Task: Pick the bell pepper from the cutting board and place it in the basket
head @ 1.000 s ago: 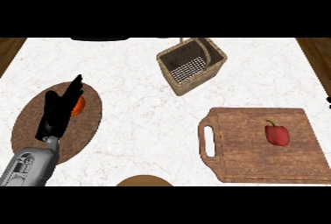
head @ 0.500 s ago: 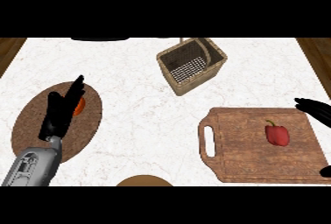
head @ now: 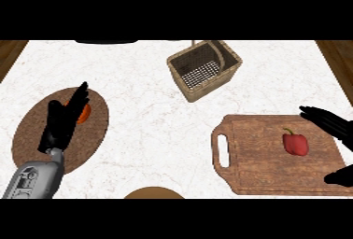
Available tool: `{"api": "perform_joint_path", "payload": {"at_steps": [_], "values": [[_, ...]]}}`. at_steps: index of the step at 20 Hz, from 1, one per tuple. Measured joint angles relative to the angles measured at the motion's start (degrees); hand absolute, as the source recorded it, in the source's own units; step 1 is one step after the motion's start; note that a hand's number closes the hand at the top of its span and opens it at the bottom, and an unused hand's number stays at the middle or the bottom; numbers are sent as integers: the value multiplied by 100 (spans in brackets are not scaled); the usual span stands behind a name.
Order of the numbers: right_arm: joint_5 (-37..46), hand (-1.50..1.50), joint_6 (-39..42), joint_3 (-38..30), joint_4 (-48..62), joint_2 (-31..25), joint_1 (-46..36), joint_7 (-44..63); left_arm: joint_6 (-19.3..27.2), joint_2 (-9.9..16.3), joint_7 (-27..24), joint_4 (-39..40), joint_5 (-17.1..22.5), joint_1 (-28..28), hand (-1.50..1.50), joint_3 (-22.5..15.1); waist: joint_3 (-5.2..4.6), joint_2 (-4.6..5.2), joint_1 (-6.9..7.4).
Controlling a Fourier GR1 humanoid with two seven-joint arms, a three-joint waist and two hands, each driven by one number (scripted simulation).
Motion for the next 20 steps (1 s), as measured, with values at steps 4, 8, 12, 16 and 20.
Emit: {"api": "perform_joint_path", "payload": {"at_steps": [4, 8, 12, 16, 20], "values": [[162, -150, 29, 58, 62, 218, -184, 142, -14, -89, 91, -71, -122, -23, 0, 47, 0, -1, 1], [349, -150, -44, 62, 142, 339, -153, 89, -169, -104, 26, 50, -124, -77, 0, 205, -1, -1, -5], [616, -150, -105, 189, 272, 502, -188, 211, -162, -183, 29, 67, -219, -82, 0, 242, 1, 0, -3], [784, -150, -150, 189, 594, 566, -316, 151, -226, -246, 116, -65, -280, -37, 0, 262, 0, 0, 2], [884, -150, -122, 178, 762, 644, -477, 170, -295, -283, 210, -264, -323, 80, 0, 312, 1, 0, 5]]}}
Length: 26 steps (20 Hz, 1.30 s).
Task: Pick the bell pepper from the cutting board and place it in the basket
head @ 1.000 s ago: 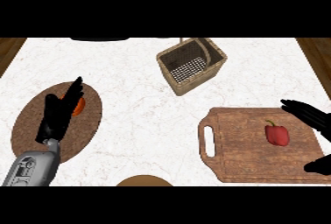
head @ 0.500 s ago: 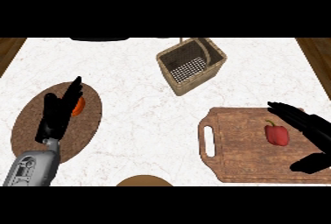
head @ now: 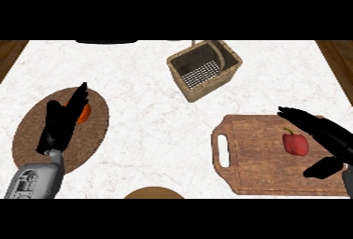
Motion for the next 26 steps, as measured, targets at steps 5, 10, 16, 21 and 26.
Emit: {"api": "perform_joint_path", "payload": {"at_steps": [5, 10, 16, 21, 26], "values": [[119, -150, -145, 4, 189, 130, -13, -73, -57, -33, -103, 199, -89, -156, 0, 97, 0, 2, -8], [373, 150, -378, 105, 440, 194, -218, -175, -80, -100, -112, 176, -143, -131, 0, 137, -15, -4, -8], [707, 150, -1073, 141, 522, 140, -224, -541, -96, -101, -162, 269, -178, -189, 0, 201, -36, -13, -16], [1053, 150, -1530, 271, 439, 278, -229, -513, -123, -124, -155, 275, -172, -196, 0, 234, -66, -29, -24], [2126, 150, -989, 1297, -125, 1283, -789, 1148, -164, -202, -145, 316, -222, -295, 0, 92, -124, -56, 182]]}}
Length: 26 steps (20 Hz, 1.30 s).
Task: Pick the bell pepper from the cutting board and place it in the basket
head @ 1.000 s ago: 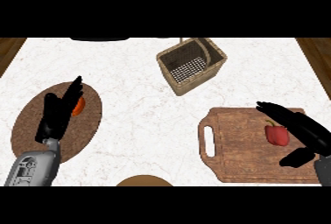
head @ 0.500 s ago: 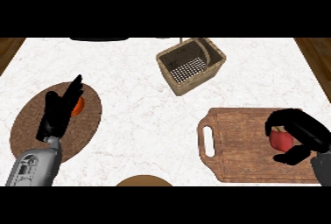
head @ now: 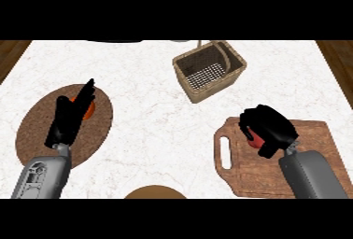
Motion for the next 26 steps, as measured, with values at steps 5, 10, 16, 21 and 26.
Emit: {"api": "perform_joint_path", "payload": {"at_steps": [5, 10, 16, 21, 26], "values": [[515, 150, 639, 925, -105, 949, -836, 1694, -69, -55, 4, 21, -30, -98, 0, -127, 53, 19, 288], [-587, 150, 1048, 1452, -349, 1247, -1491, 3292, -113, -92, 24, 100, -47, -245, 0, -194, 99, 51, 413], [-2377, 150, 644, 1644, -972, 1345, -2245, 4891, -127, -132, 5, 199, -68, -312, 0, -236, 114, 42, 493], [-3554, 150, -51, 1692, -1453, 1366, -3327, 6340, -81, -177, -26, 309, -98, -309, 0, -241, 105, 13, 449], [-4266, 150, -631, 1579, -1257, 1372, -5002, 7797, -58, -135, -34, 326, -108, -319, 0, -189, 97, 13, 370]]}}
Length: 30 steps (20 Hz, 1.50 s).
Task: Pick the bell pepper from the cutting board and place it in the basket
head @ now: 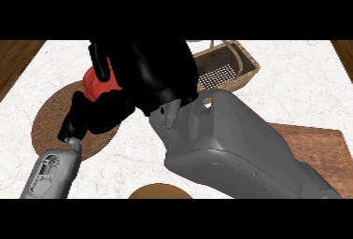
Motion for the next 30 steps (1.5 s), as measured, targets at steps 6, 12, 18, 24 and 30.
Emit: {"api": "perform_joint_path", "payload": {"at_steps": [6, 12, 18, 24, 30], "values": [[-542, 150, -354, -501, 1028, -9, -2037, 761, -14, 129, 27, -16, 57, -18, 0, 154, -1, 22, -134], [-482, 150, -218, -957, 2521, -149, -3375, 724, 19, 128, 18, -101, 70, 83, 0, 192, 1, 45, -274], [-203, 150, 583, -757, 3746, -587, -3977, 592, 102, 115, 81, -153, 48, 66, 0, 227, 3, 61, -370], [58, 150, 1046, -690, 4710, -1022, -3974, 34, 63, 148, 54, -295, 82, 231, 0, 252, 10, 79, -383], [299, 150, 1133, -731, 5211, -1462, -3712, -800, 112, 116, 52, -330, 53, 291, 0, 254, 18, 81, -433]]}}
